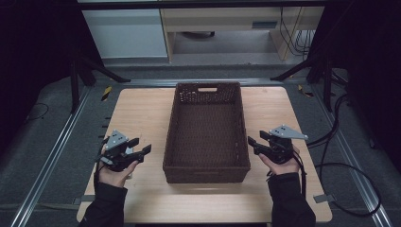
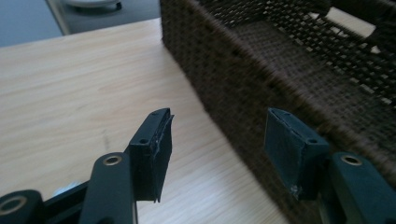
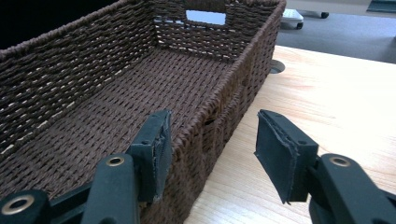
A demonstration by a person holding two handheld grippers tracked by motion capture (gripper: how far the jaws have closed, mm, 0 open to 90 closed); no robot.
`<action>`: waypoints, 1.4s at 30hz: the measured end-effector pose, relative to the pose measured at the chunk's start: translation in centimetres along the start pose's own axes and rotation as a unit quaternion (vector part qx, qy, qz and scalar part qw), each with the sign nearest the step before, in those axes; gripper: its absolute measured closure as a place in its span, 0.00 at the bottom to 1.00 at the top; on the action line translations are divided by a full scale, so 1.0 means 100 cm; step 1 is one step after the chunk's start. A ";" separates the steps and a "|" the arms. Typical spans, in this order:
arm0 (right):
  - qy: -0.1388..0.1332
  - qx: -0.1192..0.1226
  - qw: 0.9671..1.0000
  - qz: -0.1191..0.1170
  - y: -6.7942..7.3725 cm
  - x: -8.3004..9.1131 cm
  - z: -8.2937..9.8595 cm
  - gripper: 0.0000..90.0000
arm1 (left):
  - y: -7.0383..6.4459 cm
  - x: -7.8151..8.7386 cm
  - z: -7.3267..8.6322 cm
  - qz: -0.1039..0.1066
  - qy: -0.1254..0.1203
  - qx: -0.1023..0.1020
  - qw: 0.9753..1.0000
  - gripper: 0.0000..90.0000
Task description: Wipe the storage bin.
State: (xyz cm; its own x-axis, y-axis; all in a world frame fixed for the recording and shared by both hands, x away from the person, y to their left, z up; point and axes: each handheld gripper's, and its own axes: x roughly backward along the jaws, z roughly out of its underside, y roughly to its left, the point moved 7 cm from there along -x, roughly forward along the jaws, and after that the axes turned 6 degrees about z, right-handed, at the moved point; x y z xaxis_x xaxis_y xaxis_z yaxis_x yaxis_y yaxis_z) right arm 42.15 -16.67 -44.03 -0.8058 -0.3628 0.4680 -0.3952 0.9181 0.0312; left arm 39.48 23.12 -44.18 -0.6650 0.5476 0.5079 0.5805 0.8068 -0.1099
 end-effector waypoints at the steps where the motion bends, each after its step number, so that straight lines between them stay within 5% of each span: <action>1: 0.001 0.001 1.000 -0.002 0.002 -0.001 0.000 0.51 | -0.003 -0.002 -0.002 0.002 0.000 -0.003 1.000 0.45; 13: 0.009 0.011 1.000 -0.018 0.013 -0.006 -0.001 0.55 | -0.031 -0.028 -0.012 0.025 0.007 -0.027 0.999 0.45; 22: 0.030 0.025 0.999 -0.018 0.022 -0.017 0.009 0.57 | -0.039 -0.039 -0.009 0.047 0.022 -0.033 0.998 0.55; 27: 0.038 0.028 0.999 -0.014 0.021 -0.022 0.012 0.66 | -0.043 -0.046 -0.004 0.047 0.038 -0.047 0.997 0.60; 32: 0.035 0.038 0.999 -0.011 0.024 -0.023 0.011 0.74 | -0.041 -0.046 -0.003 0.057 0.032 -0.040 0.997 0.61; 42: 0.031 0.034 0.999 0.002 0.022 -0.030 0.009 0.62 | -0.041 -0.050 -0.003 0.049 0.037 -0.044 0.997 0.58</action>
State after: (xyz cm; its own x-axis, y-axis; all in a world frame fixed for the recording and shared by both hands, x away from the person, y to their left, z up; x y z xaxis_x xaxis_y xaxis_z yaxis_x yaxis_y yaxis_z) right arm 43.32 -13.71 -46.14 -0.7792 -0.3475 0.5215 -0.4232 0.9056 -0.0288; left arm 40.57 17.04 -46.04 -0.5681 0.6027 0.5604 0.6821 0.7258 -0.0891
